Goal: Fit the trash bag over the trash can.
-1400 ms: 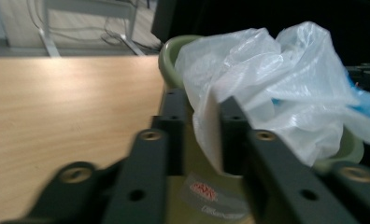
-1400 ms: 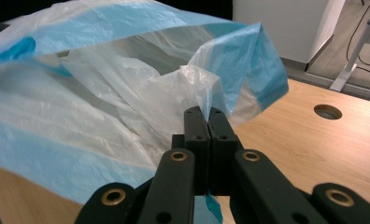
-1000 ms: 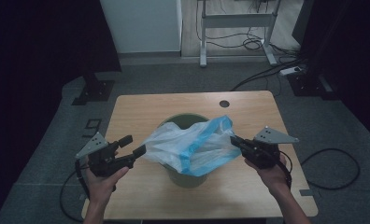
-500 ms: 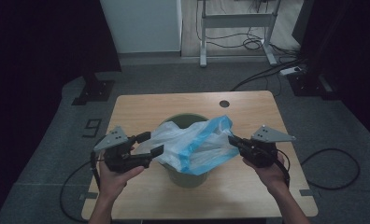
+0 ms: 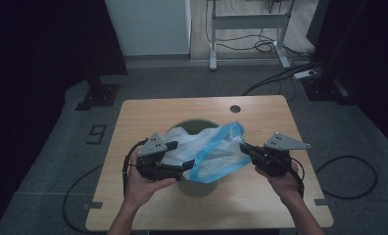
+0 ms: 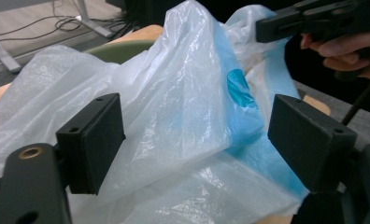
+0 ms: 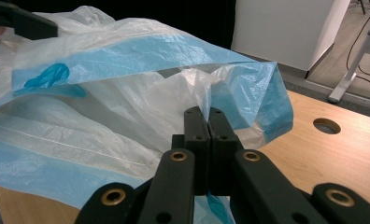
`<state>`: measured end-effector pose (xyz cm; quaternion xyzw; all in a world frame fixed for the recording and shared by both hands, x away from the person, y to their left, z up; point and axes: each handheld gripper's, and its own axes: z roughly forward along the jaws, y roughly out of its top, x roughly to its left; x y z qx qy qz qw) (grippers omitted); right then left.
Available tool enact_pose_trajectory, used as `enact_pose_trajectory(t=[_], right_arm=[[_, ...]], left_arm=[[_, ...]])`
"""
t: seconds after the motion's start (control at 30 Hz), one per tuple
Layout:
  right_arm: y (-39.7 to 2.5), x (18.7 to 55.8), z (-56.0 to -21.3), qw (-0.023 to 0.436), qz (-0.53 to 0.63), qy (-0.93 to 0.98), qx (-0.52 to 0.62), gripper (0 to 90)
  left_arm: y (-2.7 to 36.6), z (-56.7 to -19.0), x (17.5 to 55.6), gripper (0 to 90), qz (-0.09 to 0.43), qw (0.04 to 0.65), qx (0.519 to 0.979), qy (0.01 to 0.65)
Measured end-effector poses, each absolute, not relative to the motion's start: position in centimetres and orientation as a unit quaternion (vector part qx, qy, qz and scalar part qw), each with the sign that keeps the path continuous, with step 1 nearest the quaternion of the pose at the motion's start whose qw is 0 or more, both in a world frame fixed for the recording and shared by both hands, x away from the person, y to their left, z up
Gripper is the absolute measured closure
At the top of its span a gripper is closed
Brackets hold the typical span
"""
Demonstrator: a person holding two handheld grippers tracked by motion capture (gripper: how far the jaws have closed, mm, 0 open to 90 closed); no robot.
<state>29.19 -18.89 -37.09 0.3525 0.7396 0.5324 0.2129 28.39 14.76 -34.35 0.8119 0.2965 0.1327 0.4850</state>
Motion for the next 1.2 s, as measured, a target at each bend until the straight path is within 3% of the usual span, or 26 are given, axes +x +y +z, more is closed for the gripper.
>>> enact_pose_trajectory(t=[0.47, 0.67, 0.97, 1.2], right_arm=[[-18.5, 29.2, -37.1, 0.211, 0.534, 0.740, 0.350, 88.0], [-18.2, 29.1, -37.1, 0.210, 0.535, 0.741, 0.347, 88.0], [-18.4, 29.0, -36.9, 0.211, 0.538, 0.739, 0.348, 88.0], [-18.5, 29.0, -37.0, 0.212, 0.537, 0.738, 0.348, 88.0]], left_arm=[[13.5, -35.7, 28.7, 14.4, 0.140, 0.457, 0.822, 0.308], [12.9, -36.0, 28.9, 22.2, 0.142, 0.441, 0.829, 0.312], [13.5, -36.2, 29.1, 51.6, 0.139, 0.458, 0.815, 0.325], [14.4, -36.2, 29.2, 82.7, 0.131, 0.486, 0.803, 0.318]])
